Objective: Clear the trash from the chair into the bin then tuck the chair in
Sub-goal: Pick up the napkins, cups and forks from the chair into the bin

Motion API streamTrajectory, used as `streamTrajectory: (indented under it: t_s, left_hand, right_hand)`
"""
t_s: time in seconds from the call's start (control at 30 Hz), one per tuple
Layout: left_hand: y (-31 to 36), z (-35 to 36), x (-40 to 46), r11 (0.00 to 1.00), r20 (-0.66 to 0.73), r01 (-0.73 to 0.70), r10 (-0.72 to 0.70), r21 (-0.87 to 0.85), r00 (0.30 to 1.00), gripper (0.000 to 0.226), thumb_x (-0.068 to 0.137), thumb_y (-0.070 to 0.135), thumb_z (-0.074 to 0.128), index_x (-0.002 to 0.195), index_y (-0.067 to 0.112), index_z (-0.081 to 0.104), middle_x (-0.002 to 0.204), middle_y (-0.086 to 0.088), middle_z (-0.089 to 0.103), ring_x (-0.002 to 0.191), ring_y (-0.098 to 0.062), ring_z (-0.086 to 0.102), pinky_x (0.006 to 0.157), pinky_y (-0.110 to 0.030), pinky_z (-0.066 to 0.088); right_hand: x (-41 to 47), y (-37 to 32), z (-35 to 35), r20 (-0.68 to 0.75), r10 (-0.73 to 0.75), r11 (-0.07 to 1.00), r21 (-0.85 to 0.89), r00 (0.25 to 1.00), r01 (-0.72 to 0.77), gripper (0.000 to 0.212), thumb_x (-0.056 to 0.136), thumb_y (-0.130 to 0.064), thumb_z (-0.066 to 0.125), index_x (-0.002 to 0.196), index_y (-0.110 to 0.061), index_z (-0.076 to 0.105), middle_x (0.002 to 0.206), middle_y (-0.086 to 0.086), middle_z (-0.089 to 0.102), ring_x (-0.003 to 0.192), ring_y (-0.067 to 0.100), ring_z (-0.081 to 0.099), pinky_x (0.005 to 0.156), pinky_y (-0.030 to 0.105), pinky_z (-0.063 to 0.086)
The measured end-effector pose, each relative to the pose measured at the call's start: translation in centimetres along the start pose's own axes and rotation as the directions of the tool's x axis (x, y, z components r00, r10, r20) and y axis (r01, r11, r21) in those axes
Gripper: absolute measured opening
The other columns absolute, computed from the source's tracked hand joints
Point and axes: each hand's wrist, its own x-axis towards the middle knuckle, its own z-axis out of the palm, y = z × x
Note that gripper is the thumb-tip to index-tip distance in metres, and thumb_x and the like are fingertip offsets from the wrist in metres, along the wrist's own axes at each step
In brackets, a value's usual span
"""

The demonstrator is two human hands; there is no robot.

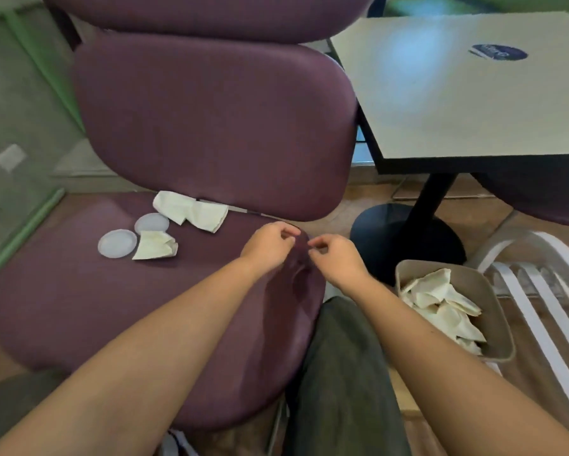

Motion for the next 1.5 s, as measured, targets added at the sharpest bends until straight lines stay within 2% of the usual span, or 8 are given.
streamTrajectory:
  t_s: [0.2, 0.43, 0.8, 0.97, 1.13, 1.23, 1.37, 1.5]
  left_hand:
    - [-6.1, -6.3, -0.9, 0.995, -0.100, 0.100, -0.099, 0.006, 0.990, 0.022, 0.092, 0.017, 0.057, 0.108, 0.027, 0.068, 0.110, 0.008, 0.067, 0.103, -0.009, 0.061, 0.092, -0.024, 0.046]
    - [-13.0, -10.7, -1.5, 0.983, -0.156, 0.170, -0.158, 0.071, 0.975, 0.027, 0.087, 0.015, 0.064, 0.108, 0.030, 0.067, 0.114, -0.001, 0.062, 0.105, -0.019, 0.060, 0.097, -0.034, 0.046]
    - [-20.3, -14.3, -0.6, 0.930, -0.153, 0.181, -0.137, 0.321, 0.979, 0.072, 0.077, 0.023, 0.077, 0.142, 0.025, 0.044, 0.148, 0.001, 0.036, 0.135, -0.026, 0.027, 0.111, -0.033, 0.024]
    - [-22.0, -14.3, -0.4, 0.906, -0.227, 0.106, -0.012, 0.409, 0.974, 0.064, 0.081, 0.031, 0.075, 0.138, 0.029, 0.047, 0.142, 0.004, 0.045, 0.126, -0.024, 0.035, 0.105, -0.033, 0.033]
    - [-22.0, -14.4, -0.3, 0.900, -0.357, 0.102, 0.062, 0.423, 0.932, 0.054, 0.082, 0.060, 0.061, 0.129, 0.035, 0.053, 0.119, 0.008, 0.059, 0.113, -0.021, 0.046, 0.092, -0.036, 0.038]
    - [-21.3, -14.9, -0.3, 0.938, -0.410, 0.137, 0.007, 0.320, 0.912, 0.052, 0.084, 0.064, 0.057, 0.125, 0.033, 0.054, 0.114, 0.004, 0.057, 0.105, -0.019, 0.052, 0.090, -0.035, 0.038]
    - [-20.5, -15.3, -0.6, 0.981, -0.379, 0.194, -0.182, -0.008, 0.907, 0.051, 0.085, 0.057, 0.062, 0.127, 0.033, 0.048, 0.119, 0.005, 0.038, 0.099, -0.011, 0.050, 0.086, -0.029, 0.043]
    - [-19.7, -15.3, -0.5, 0.939, -0.325, 0.270, -0.328, -0.211, 0.887, 0.051, 0.084, 0.047, 0.066, 0.127, 0.028, 0.044, 0.118, 0.005, 0.037, 0.101, -0.014, 0.050, 0.088, -0.028, 0.039]
  right_hand:
    - [2.6, -5.8, 5.0, 0.052, -0.069, 0.998, 0.005, 0.996, 0.069, 0.022, 0.085, -0.019, 0.061, 0.104, -0.022, 0.072, 0.108, 0.001, 0.071, 0.103, 0.020, 0.063, 0.094, 0.031, 0.049]
    - [5.1, -9.9, 10.4, 0.135, -0.129, 0.990, -0.045, 0.982, 0.137, 0.023, 0.086, -0.019, 0.060, 0.107, -0.022, 0.069, 0.116, 0.004, 0.064, 0.112, 0.024, 0.056, 0.098, 0.036, 0.046]
    - [9.5, -11.7, 16.4, 0.179, -0.202, 0.958, -0.169, 0.963, 0.233, 0.038, 0.085, -0.016, 0.060, 0.123, -0.021, 0.061, 0.128, 0.003, 0.051, 0.124, 0.024, 0.039, 0.099, 0.038, 0.043]
    - [11.4, -12.2, 18.4, 0.155, -0.220, 0.954, -0.173, 0.963, 0.245, 0.054, 0.083, -0.023, 0.067, 0.134, -0.022, 0.048, 0.138, -0.002, 0.042, 0.129, 0.020, 0.033, 0.099, 0.036, 0.042]
    - [12.8, -12.3, 20.1, 0.130, -0.250, 0.949, -0.165, 0.959, 0.270, 0.058, 0.086, -0.027, 0.069, 0.138, -0.018, 0.044, 0.141, 0.000, 0.043, 0.134, 0.018, 0.035, 0.112, 0.032, 0.030]
    - [13.5, -12.4, 20.5, 0.148, -0.230, 0.948, -0.188, 0.962, 0.256, 0.050, 0.090, -0.022, 0.062, 0.137, -0.018, 0.045, 0.141, 0.001, 0.045, 0.131, 0.020, 0.041, 0.109, 0.039, 0.035]
    - [13.9, -12.5, 20.2, 0.155, -0.227, 0.931, -0.257, 0.962, 0.261, 0.039, 0.092, -0.013, 0.052, 0.130, -0.019, 0.052, 0.133, 0.000, 0.051, 0.123, 0.020, 0.047, 0.087, 0.036, 0.046]
    - [13.0, -12.9, 19.1, -0.012, -0.281, 0.950, -0.146, 0.960, 0.276, 0.028, 0.090, -0.015, 0.051, 0.115, -0.018, 0.061, 0.111, 0.001, 0.063, 0.106, 0.021, 0.056, 0.076, 0.034, 0.047]
